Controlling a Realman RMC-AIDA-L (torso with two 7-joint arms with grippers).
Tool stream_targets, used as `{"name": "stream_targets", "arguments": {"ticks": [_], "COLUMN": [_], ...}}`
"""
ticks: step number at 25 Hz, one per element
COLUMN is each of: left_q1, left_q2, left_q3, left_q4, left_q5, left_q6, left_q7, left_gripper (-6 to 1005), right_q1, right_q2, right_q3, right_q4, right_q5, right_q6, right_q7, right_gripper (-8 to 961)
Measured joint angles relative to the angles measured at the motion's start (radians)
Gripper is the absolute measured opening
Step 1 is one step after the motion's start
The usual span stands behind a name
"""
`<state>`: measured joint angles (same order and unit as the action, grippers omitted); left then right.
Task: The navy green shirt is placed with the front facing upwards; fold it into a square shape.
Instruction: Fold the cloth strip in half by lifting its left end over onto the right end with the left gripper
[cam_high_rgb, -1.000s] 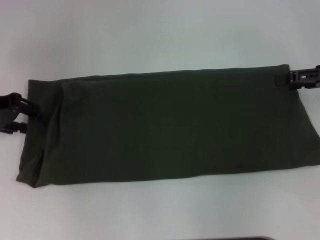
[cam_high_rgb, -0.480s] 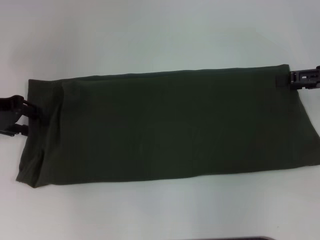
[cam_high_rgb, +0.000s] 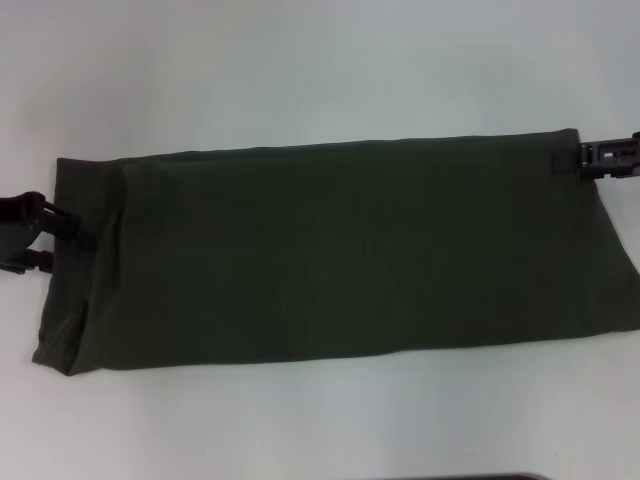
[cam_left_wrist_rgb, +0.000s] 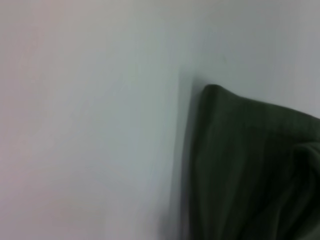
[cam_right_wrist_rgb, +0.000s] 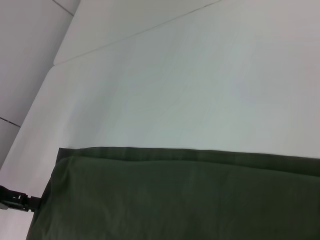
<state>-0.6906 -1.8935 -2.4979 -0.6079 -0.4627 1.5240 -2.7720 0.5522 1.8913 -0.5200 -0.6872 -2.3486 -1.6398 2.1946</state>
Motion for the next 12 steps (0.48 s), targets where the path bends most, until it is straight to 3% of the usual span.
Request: {"name": "stream_targets", "arguments": {"ticks": [12], "left_q1": [-0.005], "left_q2": [-0.004], "left_q3": [0.007], "left_q4": [0.006], "left_q5": [0.001], "left_q6": [-0.021], "left_q7": [-0.009], "left_gripper": [434], "right_q1": [-0.006], "right_q2": [0.000], "right_q3": [0.000], "right_q4": [0.000], "right_q5": [0.000], "right_q6": [-0.002], "right_q7": [0.003], "right_gripper": [928]}}
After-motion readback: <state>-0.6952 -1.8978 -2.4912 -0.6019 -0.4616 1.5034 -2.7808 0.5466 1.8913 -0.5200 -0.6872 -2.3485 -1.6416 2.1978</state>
